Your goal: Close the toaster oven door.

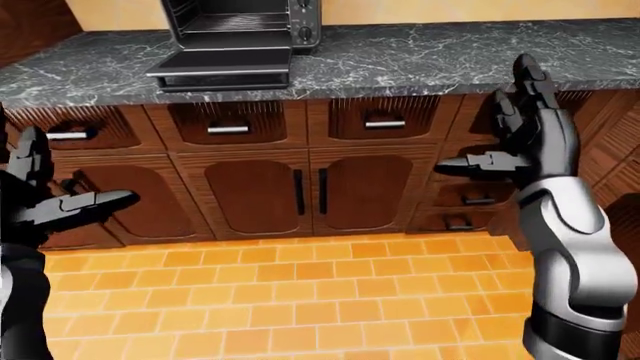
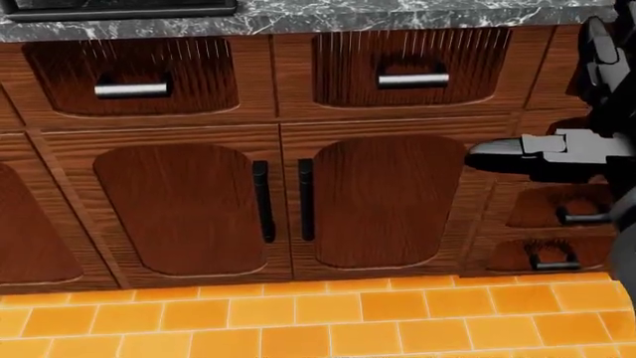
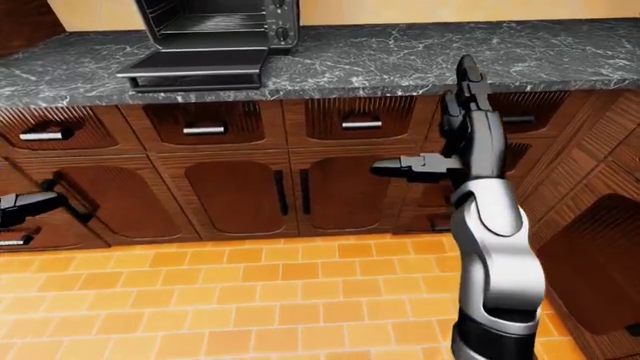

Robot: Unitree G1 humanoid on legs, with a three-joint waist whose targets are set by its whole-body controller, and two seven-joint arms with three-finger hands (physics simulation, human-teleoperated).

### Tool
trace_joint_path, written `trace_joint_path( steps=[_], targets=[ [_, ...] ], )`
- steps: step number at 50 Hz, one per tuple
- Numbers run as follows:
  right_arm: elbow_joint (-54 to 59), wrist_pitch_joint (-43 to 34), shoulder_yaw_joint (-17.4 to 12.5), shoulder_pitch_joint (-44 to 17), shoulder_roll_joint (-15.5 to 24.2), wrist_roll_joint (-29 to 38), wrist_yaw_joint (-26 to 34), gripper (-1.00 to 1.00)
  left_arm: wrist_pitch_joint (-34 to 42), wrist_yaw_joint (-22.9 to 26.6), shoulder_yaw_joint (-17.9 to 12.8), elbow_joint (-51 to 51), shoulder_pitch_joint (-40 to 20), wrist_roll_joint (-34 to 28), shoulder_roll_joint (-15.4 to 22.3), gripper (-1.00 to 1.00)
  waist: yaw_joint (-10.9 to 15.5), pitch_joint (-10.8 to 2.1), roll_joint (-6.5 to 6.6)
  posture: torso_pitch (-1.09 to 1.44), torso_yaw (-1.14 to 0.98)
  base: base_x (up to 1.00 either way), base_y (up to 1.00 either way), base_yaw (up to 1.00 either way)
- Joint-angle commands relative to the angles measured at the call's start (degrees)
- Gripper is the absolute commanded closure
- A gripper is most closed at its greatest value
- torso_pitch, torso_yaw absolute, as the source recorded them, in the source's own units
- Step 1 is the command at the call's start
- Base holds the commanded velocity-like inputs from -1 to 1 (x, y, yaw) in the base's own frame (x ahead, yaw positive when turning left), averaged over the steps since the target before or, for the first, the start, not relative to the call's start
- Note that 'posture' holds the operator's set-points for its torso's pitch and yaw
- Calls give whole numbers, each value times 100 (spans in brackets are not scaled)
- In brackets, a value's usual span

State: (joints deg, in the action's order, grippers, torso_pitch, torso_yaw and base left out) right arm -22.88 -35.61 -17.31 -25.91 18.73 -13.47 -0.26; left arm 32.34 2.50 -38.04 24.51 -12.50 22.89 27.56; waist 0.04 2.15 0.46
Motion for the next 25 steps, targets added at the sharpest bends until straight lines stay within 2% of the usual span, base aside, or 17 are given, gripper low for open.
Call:
trace_joint_path(
  steps=[1,4,5,7,11,15,17,18,20,21,23,25],
  targets=[
    [-141,141,6,-69,52,-20,12,-100,11,-47,-32,245,-111,196,129,-100,-8,-80,30,0,0,0,0,0],
    [-171,92,-20,-106,82,-40,21,-100,8,-57,-21,226,-101,230,150,-100,1,-79,35,0,0,2,0,0],
    [-174,77,-24,-126,92,-47,21,-100,-4,-51,-34,200,-106,229,172,-100,-2,-184,60,0,0,11,0,0],
    [-174,72,-16,-144,101,-40,18,-100,3,-71,-58,162,-124,250,207,-100,-3,-51,73,0,0,11,0,0],
    [-220,76,-9,-76,69,-20,42,-100,-92,-75,-72,4,-130,217,253,-100,-22,-14,15,0,0,11,4,0],
    [-241,97,-27,-14,55,-25,58,-100,-150,-82,-41,-56,-120,183,250,-100,-35,-56,10,0,0,12,12,0],
    [-239,72,-35,-52,76,-31,58,-100,-197,-83,-42,-66,-120,156,256,-100,-38,-58,103,0,0,12,12,0],
    [-251,39,-35,-86,95,-37,59,-100,-193,-85,-41,-67,-128,158,264,-100,-44,-52,206,0,0,12,11,0],
    [-250,-2,-49,-134,108,-58,45,-100,-189,-85,-49,-75,-132,169,269,-100,-61,-76,503,0,0,13,12,0],
    [-259,-40,-39,-185,112,-79,24,-100,-173,-95,-48,-73,-138,180,272,-100,-28,-24,361,0,0,12,12,0],
    [-276,-57,-19,-202,116,-92,24,-100,-145,-108,-67,-65,-146,207,289,-100,-56,-14,402,0,0,12,12,0],
    [-296,-71,-50,-196,141,-120,44,-100,-110,-124,-89,-61,-163,239,315,-100,-43,-48,332,0,0,11,11,0]
  ],
)
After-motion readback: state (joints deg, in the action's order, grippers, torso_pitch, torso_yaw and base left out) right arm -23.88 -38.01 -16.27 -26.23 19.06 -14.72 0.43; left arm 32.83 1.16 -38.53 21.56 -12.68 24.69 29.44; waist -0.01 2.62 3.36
